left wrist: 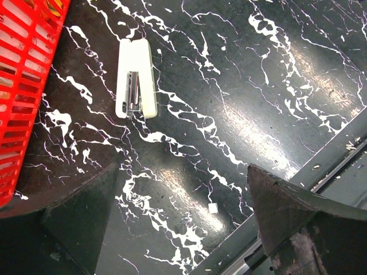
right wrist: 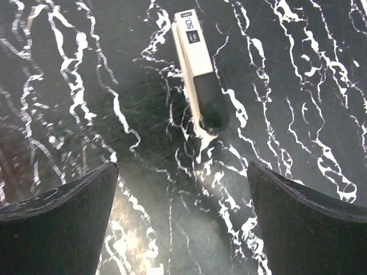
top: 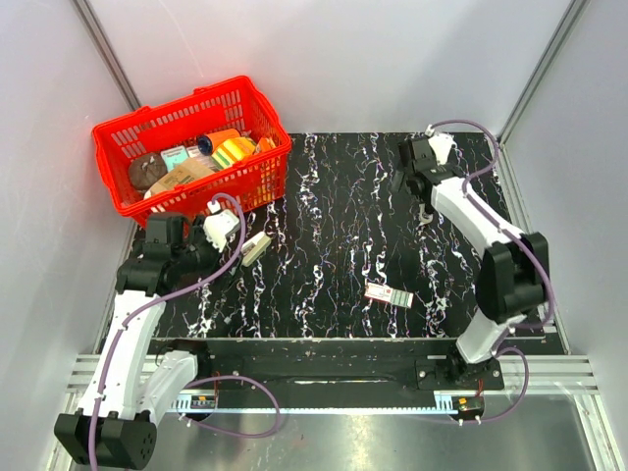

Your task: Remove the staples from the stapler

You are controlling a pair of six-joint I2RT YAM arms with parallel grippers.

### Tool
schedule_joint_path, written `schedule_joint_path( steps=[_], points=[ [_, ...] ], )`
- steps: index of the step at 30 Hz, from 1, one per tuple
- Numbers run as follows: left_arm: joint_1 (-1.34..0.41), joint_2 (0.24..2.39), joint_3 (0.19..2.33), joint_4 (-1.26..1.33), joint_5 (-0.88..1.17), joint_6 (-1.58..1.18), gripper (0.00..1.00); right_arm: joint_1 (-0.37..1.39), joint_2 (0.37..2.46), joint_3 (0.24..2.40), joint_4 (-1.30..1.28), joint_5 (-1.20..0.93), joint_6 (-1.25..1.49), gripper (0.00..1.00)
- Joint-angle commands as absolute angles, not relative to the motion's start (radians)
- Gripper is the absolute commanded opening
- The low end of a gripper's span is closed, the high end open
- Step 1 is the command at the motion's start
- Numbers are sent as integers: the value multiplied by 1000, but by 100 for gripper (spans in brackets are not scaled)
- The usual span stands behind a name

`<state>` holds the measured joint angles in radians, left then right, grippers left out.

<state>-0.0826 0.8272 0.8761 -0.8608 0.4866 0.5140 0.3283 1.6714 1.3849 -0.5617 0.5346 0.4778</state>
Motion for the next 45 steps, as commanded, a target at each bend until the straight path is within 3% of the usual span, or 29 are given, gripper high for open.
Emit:
schedule_joint_path(
  steps=[1, 10, 24, 27, 31, 38, 42, 45],
  points=[
    [-86, 808, 907, -879, 468, 499, 99, 284, 1811, 1505, -643, 607, 407, 99],
    [-86, 828, 911, -893, 489, 494, 99, 187, 1923, 1592, -598, 519, 339, 98],
    [-84, 857, 933, -885, 494, 502, 99, 120, 2097, 1703, -563, 356, 296, 78],
    [-86, 867, 939, -885, 494, 499, 99, 118, 2118, 1721, -558, 347, 296, 70],
    [-86, 862, 936, -885, 492, 499, 99, 118, 2134, 1730, -557, 350, 299, 50],
    [-86, 838, 927, -876, 502, 500, 99, 117, 2126, 1700, -561, 336, 310, 45],
    [-86, 825, 927, -873, 499, 499, 99, 117, 2092, 1648, -558, 275, 354, 33],
    [-86, 825, 925, -874, 489, 492, 99, 133, 2037, 1580, -538, 200, 405, 29]
  ],
)
